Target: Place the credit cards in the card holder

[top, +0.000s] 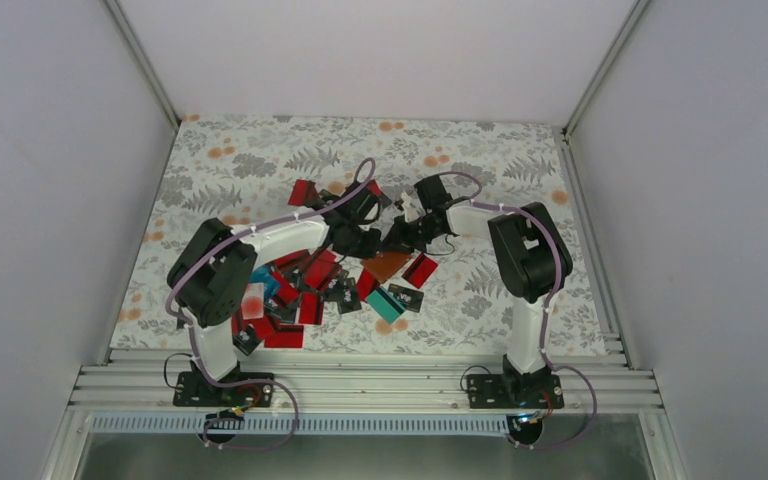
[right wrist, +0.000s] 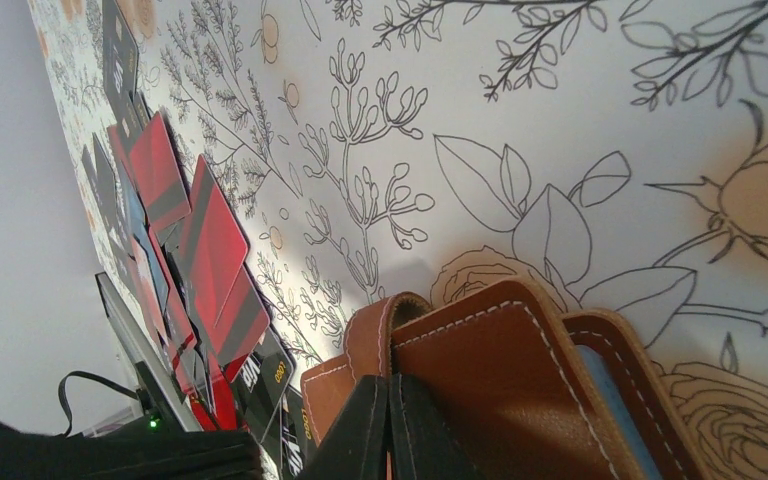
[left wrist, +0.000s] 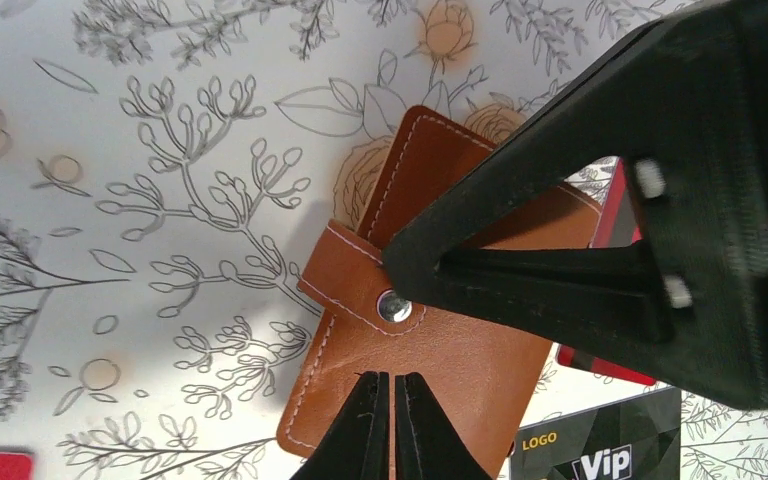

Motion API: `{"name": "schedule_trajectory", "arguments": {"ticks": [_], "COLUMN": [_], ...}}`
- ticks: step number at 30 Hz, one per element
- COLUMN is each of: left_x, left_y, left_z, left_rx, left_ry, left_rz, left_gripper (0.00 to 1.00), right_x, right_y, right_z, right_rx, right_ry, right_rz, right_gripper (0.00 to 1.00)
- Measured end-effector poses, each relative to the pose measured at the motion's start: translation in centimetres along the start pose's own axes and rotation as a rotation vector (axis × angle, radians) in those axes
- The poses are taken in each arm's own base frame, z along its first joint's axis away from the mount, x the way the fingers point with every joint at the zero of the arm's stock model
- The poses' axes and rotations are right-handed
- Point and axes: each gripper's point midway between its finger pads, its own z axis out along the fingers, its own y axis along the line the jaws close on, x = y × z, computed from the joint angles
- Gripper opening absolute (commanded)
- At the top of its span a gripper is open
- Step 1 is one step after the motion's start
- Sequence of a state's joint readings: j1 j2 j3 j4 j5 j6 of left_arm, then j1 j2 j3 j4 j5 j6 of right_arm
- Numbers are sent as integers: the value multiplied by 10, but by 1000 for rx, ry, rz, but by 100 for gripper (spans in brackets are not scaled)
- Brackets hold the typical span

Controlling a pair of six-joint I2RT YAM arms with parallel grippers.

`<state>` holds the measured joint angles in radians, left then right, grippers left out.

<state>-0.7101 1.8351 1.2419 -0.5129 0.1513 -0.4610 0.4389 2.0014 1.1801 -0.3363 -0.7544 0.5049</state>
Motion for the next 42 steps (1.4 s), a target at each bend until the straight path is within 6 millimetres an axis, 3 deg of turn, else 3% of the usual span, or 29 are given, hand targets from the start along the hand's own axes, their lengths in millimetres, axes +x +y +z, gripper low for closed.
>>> {"name": "schedule_trajectory", "arguments": {"ticks": [11, 29, 42], "left_x": [21, 18, 18], "left_y": [1, 3, 3], "left_z": [28, 30, 30], "left_rx": [38, 21, 16], "left_ry": [81, 64, 61], "left_rz": [-63, -78, -77], "left_gripper": [5, 5, 5], "right_x": [0, 1, 3], "right_y": [0, 11, 5], "right_z": [0, -13, -12], "right_rx": [0, 7, 31], "right_ry": [0, -14, -16], "right_rz": [0, -21, -18], "right_gripper": [4, 4, 4]}}
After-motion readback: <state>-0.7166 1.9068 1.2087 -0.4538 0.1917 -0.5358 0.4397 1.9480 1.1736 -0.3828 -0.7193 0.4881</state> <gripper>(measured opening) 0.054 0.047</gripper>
